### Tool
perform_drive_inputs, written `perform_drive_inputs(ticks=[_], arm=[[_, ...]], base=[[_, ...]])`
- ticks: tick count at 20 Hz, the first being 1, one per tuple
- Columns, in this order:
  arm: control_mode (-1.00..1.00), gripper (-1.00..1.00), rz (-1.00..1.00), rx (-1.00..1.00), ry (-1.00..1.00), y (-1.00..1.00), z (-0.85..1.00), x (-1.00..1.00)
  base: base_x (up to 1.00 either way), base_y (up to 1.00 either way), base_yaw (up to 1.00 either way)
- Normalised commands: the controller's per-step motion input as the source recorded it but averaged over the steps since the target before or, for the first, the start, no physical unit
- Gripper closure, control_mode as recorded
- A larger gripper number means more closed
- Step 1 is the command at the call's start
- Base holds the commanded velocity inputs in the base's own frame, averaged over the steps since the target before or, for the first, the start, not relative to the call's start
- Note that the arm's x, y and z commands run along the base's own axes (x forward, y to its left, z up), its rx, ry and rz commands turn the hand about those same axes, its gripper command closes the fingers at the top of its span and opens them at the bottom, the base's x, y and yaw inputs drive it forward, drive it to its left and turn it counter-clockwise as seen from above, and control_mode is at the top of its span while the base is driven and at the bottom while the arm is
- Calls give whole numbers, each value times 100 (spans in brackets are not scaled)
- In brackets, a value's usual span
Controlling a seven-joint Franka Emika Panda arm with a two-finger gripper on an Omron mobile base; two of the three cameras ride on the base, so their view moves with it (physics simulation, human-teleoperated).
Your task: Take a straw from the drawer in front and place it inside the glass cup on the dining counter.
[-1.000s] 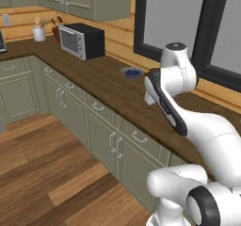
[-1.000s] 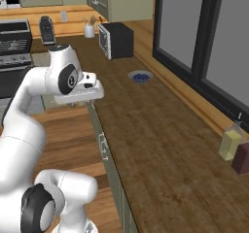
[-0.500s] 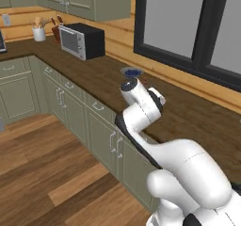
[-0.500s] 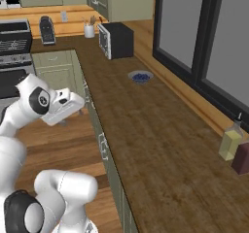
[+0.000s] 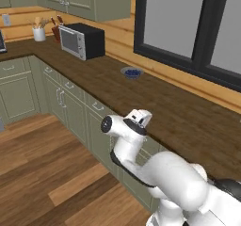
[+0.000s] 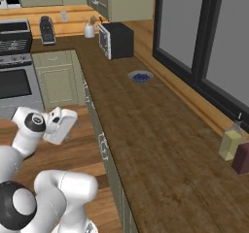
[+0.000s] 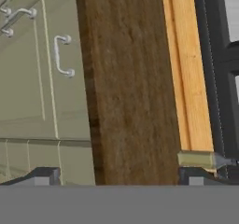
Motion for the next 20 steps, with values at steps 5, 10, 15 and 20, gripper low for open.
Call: perform_drive_inputs(ticks=[5, 10, 15, 20], arm=[[-100, -100, -1, -30, 0, 23, -67, 33], [-100, -100, 0, -25, 0, 12, -62, 41], [-100, -100, 0, -20, 0, 8, -54, 38], [-100, -100, 0, -15, 0, 6, -34, 24]], base=[[0, 0, 0], [0, 0, 0], [0, 0, 0], [0, 0, 0]])
